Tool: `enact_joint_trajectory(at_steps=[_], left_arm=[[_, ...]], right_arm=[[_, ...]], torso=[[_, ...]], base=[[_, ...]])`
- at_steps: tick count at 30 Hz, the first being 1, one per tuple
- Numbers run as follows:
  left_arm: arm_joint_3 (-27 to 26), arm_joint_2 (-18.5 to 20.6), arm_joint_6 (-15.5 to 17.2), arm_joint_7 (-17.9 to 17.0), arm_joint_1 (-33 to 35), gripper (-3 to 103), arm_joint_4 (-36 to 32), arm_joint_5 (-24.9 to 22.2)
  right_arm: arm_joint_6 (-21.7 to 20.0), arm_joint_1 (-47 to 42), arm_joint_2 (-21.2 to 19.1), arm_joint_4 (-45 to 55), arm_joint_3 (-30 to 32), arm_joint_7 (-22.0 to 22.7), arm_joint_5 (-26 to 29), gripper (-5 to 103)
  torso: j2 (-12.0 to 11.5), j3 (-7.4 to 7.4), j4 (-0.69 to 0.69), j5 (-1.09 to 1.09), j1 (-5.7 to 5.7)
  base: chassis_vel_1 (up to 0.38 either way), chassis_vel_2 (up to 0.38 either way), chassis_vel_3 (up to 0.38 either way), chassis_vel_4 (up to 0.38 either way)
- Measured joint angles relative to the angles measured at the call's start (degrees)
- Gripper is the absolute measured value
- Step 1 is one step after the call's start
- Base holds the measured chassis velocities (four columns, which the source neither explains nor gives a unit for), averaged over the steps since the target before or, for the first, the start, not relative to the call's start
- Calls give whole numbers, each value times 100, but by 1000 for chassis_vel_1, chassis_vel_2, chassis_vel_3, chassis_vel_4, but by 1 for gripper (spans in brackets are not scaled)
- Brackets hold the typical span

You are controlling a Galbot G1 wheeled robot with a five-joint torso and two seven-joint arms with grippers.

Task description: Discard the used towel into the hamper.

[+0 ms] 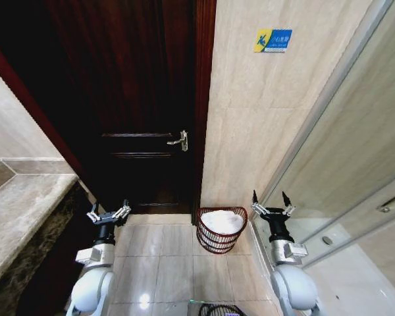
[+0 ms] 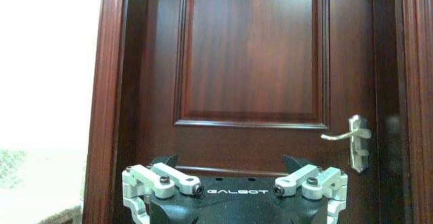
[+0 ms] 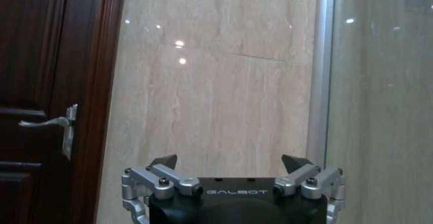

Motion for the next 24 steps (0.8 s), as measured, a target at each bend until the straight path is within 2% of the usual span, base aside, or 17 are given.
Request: enact_joint_trajectory(at_steps=[9,17,24], left_arm=[[-4,-20,-90,-23,-6,100,75,-32],[11,-29,71,-16,-85,100,98,-58],[11,0,61,1,-118,100,195,-61]], right_arm=[[-70,-118,-24,63,101,-51,70,100],[-162,-178,-27,121,90,-51,95,100],[-183,-177,-14,125,36,-55,79,100]], torso=[[-25,-13,0,0,-13],[-39,-21,0,0,-21],[-47,-25,0,0,-25]], base=[[0,0,0,0],[0,0,0,0],[0,0,0,0]])
